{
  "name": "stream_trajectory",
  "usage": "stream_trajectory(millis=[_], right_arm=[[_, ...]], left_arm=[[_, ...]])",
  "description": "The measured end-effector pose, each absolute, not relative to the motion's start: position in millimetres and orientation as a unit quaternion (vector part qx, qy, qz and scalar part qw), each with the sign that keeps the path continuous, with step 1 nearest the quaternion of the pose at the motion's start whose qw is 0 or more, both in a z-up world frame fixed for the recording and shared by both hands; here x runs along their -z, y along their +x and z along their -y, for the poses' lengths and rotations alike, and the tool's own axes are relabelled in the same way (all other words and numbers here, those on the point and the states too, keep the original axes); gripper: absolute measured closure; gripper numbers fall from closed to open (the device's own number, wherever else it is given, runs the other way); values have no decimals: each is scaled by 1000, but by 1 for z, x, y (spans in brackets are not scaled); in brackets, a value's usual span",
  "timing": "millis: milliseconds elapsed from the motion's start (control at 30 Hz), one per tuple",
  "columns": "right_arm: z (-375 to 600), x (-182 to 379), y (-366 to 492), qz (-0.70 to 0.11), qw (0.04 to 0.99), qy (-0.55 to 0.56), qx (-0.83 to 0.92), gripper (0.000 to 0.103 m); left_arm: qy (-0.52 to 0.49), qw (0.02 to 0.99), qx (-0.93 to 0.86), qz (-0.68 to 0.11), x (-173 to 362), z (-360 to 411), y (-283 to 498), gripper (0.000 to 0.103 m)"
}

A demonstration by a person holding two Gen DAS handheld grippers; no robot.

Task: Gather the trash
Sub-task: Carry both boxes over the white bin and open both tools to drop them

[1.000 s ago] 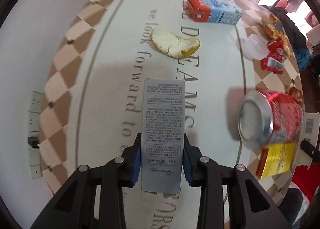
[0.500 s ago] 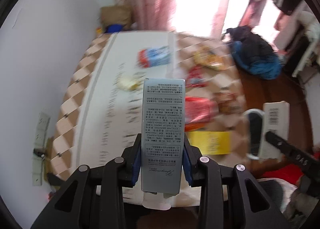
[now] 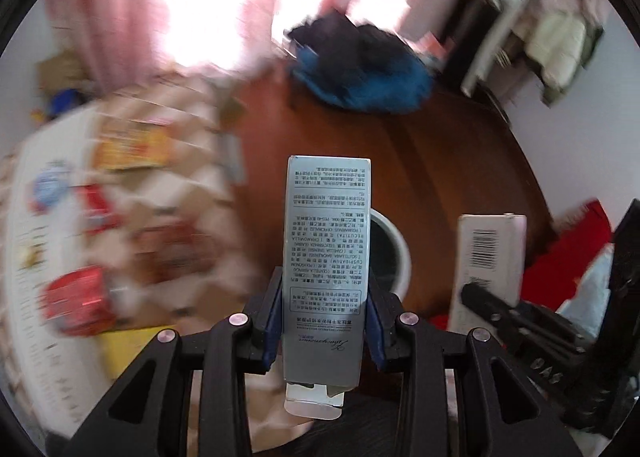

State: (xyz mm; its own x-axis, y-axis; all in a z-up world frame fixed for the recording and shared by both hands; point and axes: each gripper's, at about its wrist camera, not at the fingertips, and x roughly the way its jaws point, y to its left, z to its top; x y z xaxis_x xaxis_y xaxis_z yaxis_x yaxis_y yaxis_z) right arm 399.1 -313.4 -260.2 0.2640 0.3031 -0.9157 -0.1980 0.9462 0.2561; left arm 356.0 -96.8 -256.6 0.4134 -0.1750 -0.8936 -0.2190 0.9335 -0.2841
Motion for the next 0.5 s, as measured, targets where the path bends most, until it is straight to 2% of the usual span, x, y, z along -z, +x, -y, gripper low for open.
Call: stream_trajectory(millis=[267,333,400,433,500], right_arm=[[364,364,450,-657,740,82,-121,65],[368,387,458,-668,730,88,-117,64],[373,410,469,-677,720,98,-113,61],[373,416,472,-680,717,100,-112,56],[378,430,478,-687,712,105,-101,14]], left_arm=[[-186,752,30,-632,358,141,445,69],[-180,742,23,-645,375,143,458,51],[-175,741,10,-649,384,142,464,24],[-173,741,5,-649,386,143,467,20],[-157,741,-13,-652,389,141,467,10]])
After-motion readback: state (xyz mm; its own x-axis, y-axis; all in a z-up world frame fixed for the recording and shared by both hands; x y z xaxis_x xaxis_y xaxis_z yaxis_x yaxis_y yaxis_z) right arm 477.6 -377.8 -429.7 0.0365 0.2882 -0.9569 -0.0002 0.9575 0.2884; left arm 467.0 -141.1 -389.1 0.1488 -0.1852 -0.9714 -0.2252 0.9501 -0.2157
